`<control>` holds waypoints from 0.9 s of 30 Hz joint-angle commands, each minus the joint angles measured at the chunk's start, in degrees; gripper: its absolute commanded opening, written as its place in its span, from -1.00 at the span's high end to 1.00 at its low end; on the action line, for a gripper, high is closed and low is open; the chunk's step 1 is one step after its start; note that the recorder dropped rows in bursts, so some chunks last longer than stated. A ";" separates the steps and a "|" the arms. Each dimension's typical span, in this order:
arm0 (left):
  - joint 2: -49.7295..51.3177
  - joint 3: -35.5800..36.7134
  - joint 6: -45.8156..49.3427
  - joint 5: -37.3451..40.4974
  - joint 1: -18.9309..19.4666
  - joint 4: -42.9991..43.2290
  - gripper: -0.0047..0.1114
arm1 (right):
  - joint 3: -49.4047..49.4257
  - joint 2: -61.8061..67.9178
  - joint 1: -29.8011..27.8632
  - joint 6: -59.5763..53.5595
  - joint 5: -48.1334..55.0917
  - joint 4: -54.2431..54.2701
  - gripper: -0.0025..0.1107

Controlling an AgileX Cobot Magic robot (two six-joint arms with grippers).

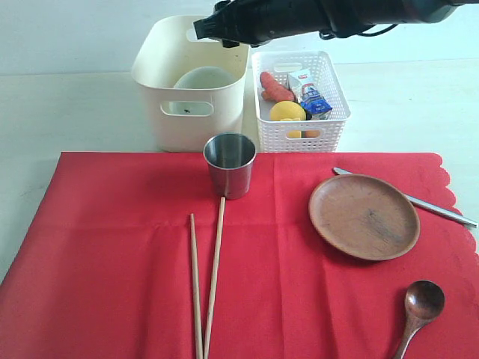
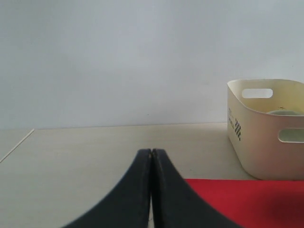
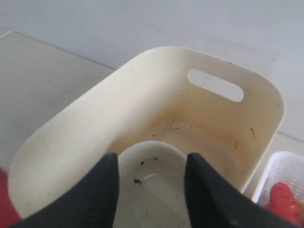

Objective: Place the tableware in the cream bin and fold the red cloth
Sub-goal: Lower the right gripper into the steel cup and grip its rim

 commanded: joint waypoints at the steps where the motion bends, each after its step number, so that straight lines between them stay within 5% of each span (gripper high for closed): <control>1: -0.35 0.17 0.06 0.14 0.06 -0.78 0.87 | -0.43 -3.28 -0.63 18.33 6.70 -21.45 0.57; 7: -0.35 0.17 0.06 0.14 0.06 -0.78 0.87 | -0.43 -7.46 -0.63 36.72 18.07 -43.63 0.95; 11: -0.35 0.17 0.06 0.14 0.06 -0.78 0.87 | -0.19 -8.15 -0.12 36.57 26.74 -42.84 0.96; 14: -0.35 0.17 0.06 0.14 0.06 -0.78 0.87 | 3.79 -8.15 1.36 36.43 23.63 -43.60 0.87; 18: -0.35 0.17 0.06 0.14 0.06 -0.78 0.87 | 10.08 -8.15 4.47 33.57 16.14 -43.88 0.54; 24: -0.35 0.17 0.06 0.14 0.06 -0.78 0.87 | 12.73 -6.27 8.19 31.35 13.19 -44.96 -0.49; 27: -0.35 0.17 0.06 0.14 0.06 -0.78 0.87 | 12.73 -3.99 8.19 30.11 11.33 -44.97 -0.74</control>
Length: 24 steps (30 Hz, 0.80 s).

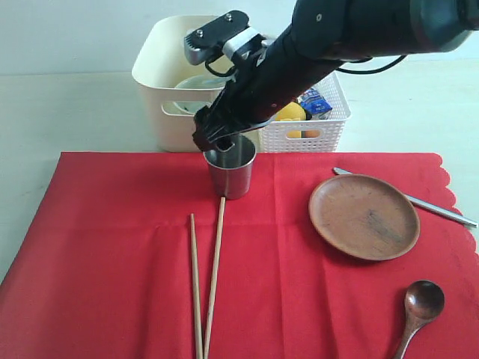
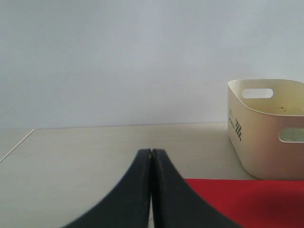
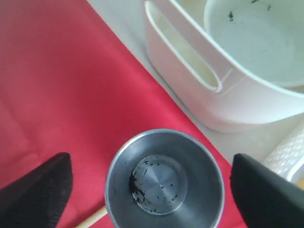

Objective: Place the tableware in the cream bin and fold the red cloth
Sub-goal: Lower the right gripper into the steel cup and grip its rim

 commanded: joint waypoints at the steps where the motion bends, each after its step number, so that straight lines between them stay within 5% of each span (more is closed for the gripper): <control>1: -0.35 0.17 0.06 0.14 0.06 -0.78 0.87 | 0.33 3.27 0.23 -2.05 -3.98 -0.79 -0.78; 14: -0.35 0.17 0.06 0.14 0.06 -0.78 0.87 | 0.33 8.48 0.23 -3.41 -9.30 -3.23 -0.73; 24: -0.35 0.17 0.06 0.14 0.06 -0.78 0.87 | 0.33 6.45 0.23 -3.28 -6.25 -4.86 0.16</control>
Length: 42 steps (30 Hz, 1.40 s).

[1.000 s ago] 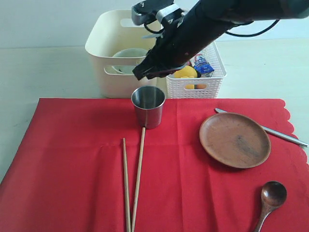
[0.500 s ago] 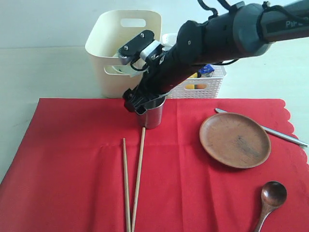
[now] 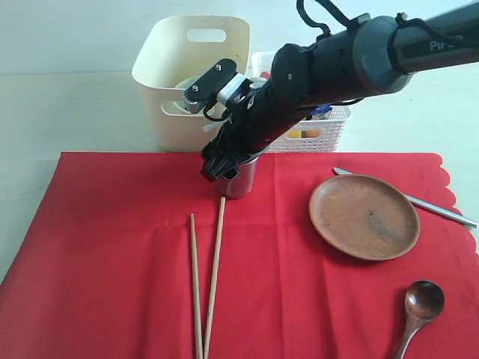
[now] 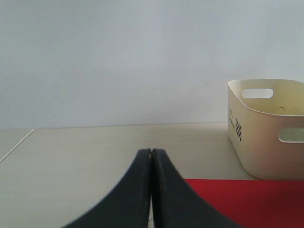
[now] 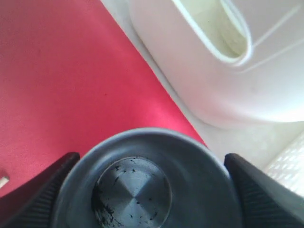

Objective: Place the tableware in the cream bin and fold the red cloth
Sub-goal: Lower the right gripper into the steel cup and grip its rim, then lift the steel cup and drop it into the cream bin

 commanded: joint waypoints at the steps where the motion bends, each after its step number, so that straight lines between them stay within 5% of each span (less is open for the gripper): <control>1: -0.35 0.17 0.06 0.14 0.06 -0.78 0.87 | 0.33 -2.34 0.01 -0.38 0.87 -0.48 0.23; 10: -0.35 0.17 0.06 0.14 0.06 -0.78 0.87 | 0.33 -9.68 0.01 -0.11 6.98 0.25 0.96; 14: -0.35 0.17 0.06 0.14 0.06 -0.78 0.87 | 0.33 -14.46 0.01 -0.11 2.54 0.80 0.96; 24: -0.35 0.17 0.06 0.14 0.06 -0.78 0.87 | 0.33 -10.65 0.01 6.01 -34.49 7.97 0.96; 29: -0.35 0.17 0.06 0.14 0.06 -0.78 0.87 | -2.36 -3.93 0.01 12.87 -38.39 7.72 0.95; 33: -0.35 0.17 0.06 0.14 0.06 -0.78 0.87 | -5.34 -0.34 0.01 13.91 -37.91 8.99 0.78; 42: -0.35 0.17 0.06 0.14 0.06 -0.78 0.87 | -7.14 1.98 0.01 13.91 -36.49 9.25 -0.12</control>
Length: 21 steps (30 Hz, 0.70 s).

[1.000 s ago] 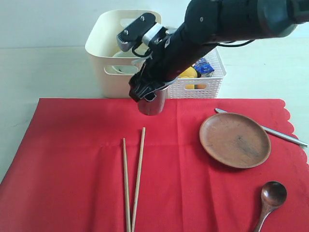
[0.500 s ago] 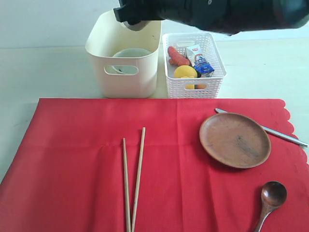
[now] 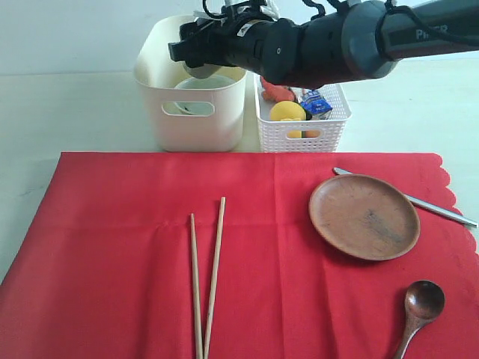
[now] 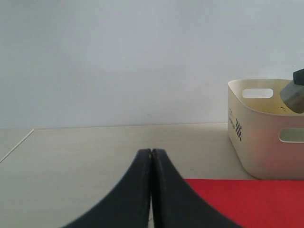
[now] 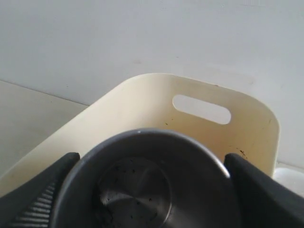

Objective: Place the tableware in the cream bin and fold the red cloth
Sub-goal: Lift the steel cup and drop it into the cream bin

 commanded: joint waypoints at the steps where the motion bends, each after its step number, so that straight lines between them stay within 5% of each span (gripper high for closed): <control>1: -0.35 0.17 0.06 0.14 0.06 -0.78 0.87 | -0.73 -0.07 0.01 0.16 -0.20 0.08 -0.18; 12: -0.35 0.17 0.06 0.14 0.06 -0.78 0.87 | -0.73 -2.00 0.01 -0.40 4.54 0.08 -0.70; 18: -0.35 0.17 0.06 0.14 0.06 -0.78 0.87 | -0.73 -7.78 -0.41 -12.51 16.66 0.08 -0.70; 21: -0.35 0.17 0.06 0.14 0.06 -0.78 0.87 | -0.62 -12.00 -1.34 -12.37 24.02 0.08 -0.53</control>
